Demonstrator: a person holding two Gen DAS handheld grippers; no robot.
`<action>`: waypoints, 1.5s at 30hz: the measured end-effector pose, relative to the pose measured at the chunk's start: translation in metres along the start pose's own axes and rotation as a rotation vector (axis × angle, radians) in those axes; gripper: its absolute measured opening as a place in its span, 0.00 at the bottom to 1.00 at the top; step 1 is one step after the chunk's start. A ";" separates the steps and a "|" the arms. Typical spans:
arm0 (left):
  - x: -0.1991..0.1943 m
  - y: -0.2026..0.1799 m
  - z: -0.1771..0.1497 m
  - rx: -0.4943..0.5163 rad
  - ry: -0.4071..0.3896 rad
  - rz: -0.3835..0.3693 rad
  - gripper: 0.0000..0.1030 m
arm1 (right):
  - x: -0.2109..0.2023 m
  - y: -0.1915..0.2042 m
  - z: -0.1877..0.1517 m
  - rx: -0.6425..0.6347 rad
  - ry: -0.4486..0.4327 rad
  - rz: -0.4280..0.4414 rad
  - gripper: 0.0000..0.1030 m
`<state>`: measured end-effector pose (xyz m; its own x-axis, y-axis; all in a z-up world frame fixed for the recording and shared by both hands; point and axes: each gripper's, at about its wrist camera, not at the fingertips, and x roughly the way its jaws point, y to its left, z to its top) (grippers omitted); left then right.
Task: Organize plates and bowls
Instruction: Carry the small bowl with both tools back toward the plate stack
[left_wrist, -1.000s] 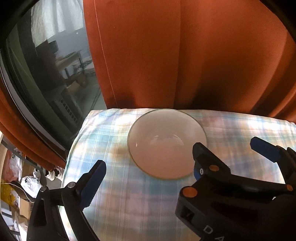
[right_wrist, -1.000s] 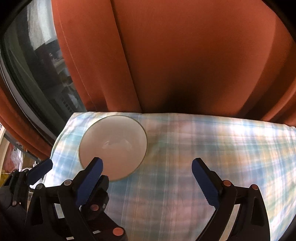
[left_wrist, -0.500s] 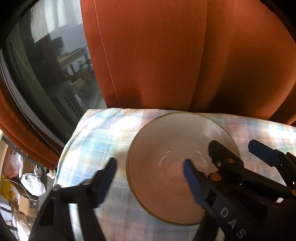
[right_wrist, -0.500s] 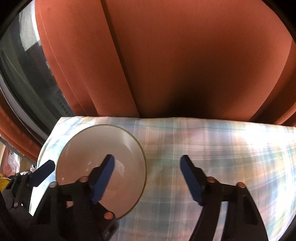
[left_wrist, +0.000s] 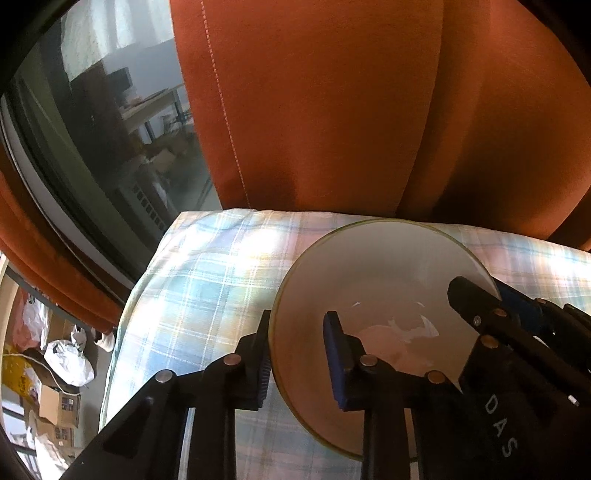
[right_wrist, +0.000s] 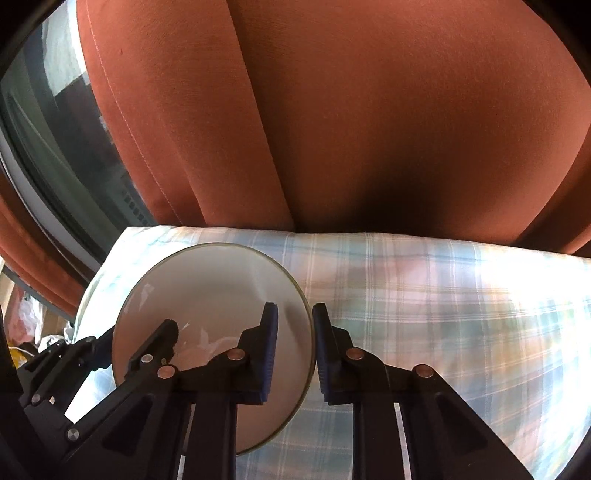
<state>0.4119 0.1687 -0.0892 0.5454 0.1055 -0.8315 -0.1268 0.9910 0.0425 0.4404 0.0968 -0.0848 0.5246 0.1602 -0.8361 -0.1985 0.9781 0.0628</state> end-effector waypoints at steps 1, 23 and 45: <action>0.000 0.001 0.000 -0.003 0.001 -0.002 0.24 | -0.001 0.001 0.000 -0.001 0.002 0.001 0.22; -0.075 0.012 -0.017 -0.002 -0.044 -0.041 0.22 | -0.074 0.009 -0.016 0.020 -0.002 -0.039 0.22; -0.185 -0.032 -0.051 0.132 -0.154 -0.195 0.22 | -0.217 -0.025 -0.068 0.181 -0.142 -0.171 0.22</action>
<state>0.2729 0.1132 0.0352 0.6700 -0.0871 -0.7373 0.0966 0.9949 -0.0298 0.2757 0.0283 0.0578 0.6507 -0.0042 -0.7593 0.0468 0.9983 0.0346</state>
